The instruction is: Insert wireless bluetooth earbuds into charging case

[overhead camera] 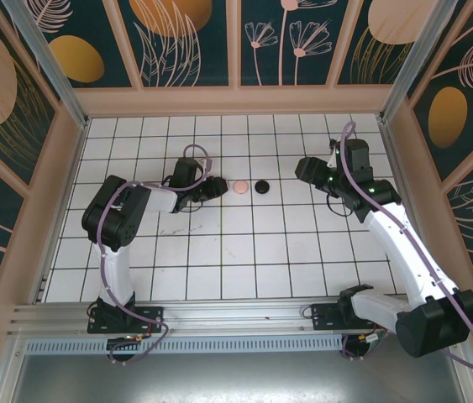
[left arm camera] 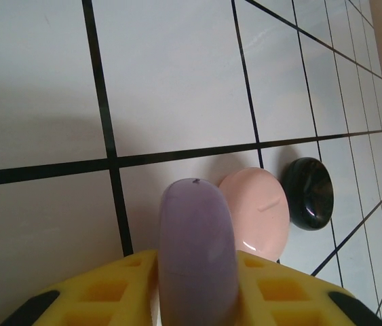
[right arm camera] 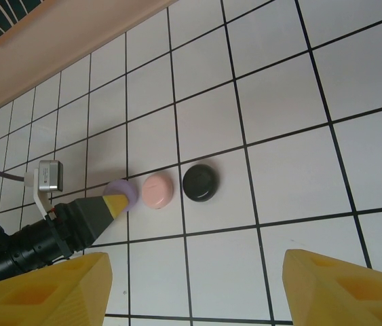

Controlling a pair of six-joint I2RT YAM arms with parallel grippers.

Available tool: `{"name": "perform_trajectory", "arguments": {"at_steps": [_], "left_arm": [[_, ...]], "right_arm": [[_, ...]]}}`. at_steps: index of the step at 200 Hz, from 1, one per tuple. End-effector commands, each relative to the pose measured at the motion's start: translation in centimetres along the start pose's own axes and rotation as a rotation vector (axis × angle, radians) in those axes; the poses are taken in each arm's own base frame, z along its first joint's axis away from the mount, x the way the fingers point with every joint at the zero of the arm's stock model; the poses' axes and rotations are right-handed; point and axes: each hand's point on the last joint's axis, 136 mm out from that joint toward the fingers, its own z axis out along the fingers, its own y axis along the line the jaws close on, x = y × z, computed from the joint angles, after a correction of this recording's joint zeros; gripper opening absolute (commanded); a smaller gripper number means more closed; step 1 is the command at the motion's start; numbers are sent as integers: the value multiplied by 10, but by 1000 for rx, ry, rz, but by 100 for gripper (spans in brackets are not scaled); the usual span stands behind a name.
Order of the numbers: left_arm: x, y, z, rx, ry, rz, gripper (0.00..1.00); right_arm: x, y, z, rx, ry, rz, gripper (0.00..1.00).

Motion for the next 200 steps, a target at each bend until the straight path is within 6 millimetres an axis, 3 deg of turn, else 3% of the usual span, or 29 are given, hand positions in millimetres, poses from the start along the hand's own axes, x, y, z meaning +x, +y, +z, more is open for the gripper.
{"name": "perform_trajectory", "arguments": {"at_steps": [1, 42, 76, 114, 128, 146, 171, 200], "left_arm": [[7, 8, 4, -31, 36, 8, 34], [-1, 8, -5, -82, 4, 34, 40], [-30, 5, -29, -176, -71, 106, 50], [-75, -6, -78, -248, -196, 175, 59], [-88, -10, -95, -278, -234, 208, 60], [-111, -29, -129, -316, -325, 276, 63], [-128, -47, -163, -363, -418, 352, 68], [-139, -62, -199, -397, -526, 393, 76]], "right_arm": [[-9, 5, -8, -30, -40, 14, 68], [-10, 5, -10, -27, -41, 12, 68], [-12, 4, -14, -25, -50, 11, 69], [-16, 2, -22, -16, -70, 11, 74], [-21, 2, -27, -6, -89, 11, 80], [-32, 3, -36, 7, -126, -4, 87], [-54, 1, -53, 56, -206, -26, 89], [-78, -13, -63, 158, -317, -55, 99]]}}
